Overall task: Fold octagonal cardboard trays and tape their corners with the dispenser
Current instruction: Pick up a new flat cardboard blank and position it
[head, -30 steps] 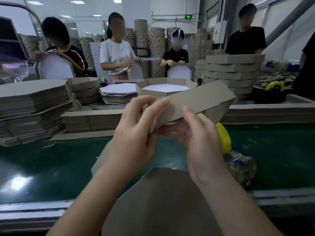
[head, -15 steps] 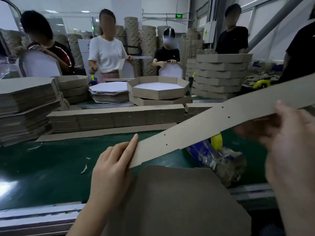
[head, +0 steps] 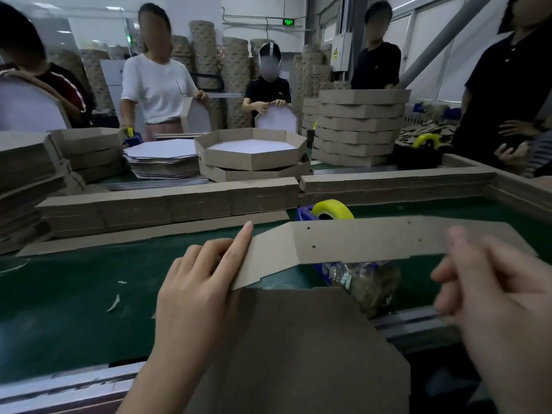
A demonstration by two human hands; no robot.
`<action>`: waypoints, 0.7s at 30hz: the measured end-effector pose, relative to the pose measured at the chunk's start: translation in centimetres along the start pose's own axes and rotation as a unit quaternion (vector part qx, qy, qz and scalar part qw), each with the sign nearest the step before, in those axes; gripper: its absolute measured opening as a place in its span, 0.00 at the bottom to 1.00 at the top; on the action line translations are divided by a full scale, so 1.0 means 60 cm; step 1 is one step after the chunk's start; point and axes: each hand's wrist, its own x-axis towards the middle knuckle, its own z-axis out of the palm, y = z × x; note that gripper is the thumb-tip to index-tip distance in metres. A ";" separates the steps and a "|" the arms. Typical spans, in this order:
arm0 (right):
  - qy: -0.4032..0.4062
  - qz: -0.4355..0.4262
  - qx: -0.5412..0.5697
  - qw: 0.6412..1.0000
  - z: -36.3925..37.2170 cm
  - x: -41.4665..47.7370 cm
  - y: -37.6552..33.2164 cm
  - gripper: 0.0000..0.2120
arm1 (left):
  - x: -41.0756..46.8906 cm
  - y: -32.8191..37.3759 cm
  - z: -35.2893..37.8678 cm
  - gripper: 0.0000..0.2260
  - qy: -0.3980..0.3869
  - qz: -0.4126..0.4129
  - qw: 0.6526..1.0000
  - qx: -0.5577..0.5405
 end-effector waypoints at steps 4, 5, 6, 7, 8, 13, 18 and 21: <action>-0.027 -0.346 -0.109 0.931 0.025 -0.006 -0.033 0.13 | 0.011 0.019 -0.011 0.24 0.013 0.018 1.000 -0.007; -0.047 -0.367 -0.143 0.918 0.034 -0.003 -0.040 0.15 | 0.015 0.024 -0.014 0.24 0.017 0.024 1.000 -0.006; -0.068 -0.378 -0.184 0.905 0.043 -0.001 -0.045 0.19 | 0.018 0.030 -0.017 0.23 0.023 0.033 0.999 -0.005; -0.090 -0.379 -0.228 0.892 0.051 -0.002 -0.048 0.23 | 0.022 0.036 -0.020 0.21 0.031 0.044 0.999 -0.005; -0.105 -0.375 -0.267 0.882 0.058 -0.003 -0.048 0.25 | 0.025 0.041 -0.023 0.20 0.039 0.054 0.998 -0.006; -0.143 -0.380 -0.276 0.871 0.047 0.017 -0.052 0.23 | 0.028 0.060 -0.022 0.21 0.048 0.079 0.995 -0.044; -0.153 -0.373 -0.312 0.861 0.002 0.049 -0.054 0.25 | 0.028 0.050 -0.017 0.23 0.017 0.080 0.995 -0.052; -0.157 -0.381 -0.360 0.837 -0.031 0.063 -0.070 0.25 | 0.031 0.063 -0.009 0.21 0.033 0.075 0.991 -0.110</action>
